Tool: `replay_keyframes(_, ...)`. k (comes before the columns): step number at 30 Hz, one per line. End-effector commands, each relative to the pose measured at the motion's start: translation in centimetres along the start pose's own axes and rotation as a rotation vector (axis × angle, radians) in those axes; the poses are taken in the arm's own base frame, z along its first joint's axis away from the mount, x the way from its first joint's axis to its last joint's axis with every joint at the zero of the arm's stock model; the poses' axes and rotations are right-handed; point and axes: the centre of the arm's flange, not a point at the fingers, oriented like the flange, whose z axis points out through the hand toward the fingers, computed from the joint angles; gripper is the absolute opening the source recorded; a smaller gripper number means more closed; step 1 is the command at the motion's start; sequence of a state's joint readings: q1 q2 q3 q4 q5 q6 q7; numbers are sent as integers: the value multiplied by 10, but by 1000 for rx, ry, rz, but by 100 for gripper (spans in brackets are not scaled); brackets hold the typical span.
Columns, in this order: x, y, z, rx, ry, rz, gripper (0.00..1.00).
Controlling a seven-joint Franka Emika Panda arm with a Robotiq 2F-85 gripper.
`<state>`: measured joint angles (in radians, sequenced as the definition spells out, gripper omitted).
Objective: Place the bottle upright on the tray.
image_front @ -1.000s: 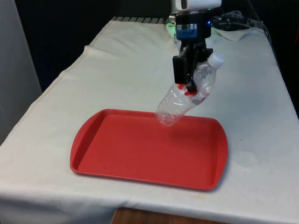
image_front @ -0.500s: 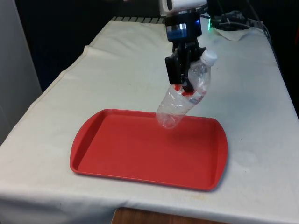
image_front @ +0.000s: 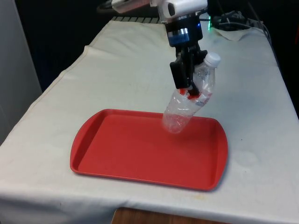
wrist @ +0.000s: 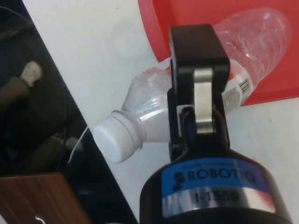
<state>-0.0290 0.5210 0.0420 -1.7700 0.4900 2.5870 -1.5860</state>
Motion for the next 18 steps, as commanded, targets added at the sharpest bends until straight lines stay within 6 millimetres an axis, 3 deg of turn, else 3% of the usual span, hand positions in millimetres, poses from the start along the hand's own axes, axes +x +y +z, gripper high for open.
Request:
replay_keyframes(1, 2, 1, 2, 3, 19, -13, 0)
replay_keyframes(18, -23, 8, 18, 33, 78, -54, 0)
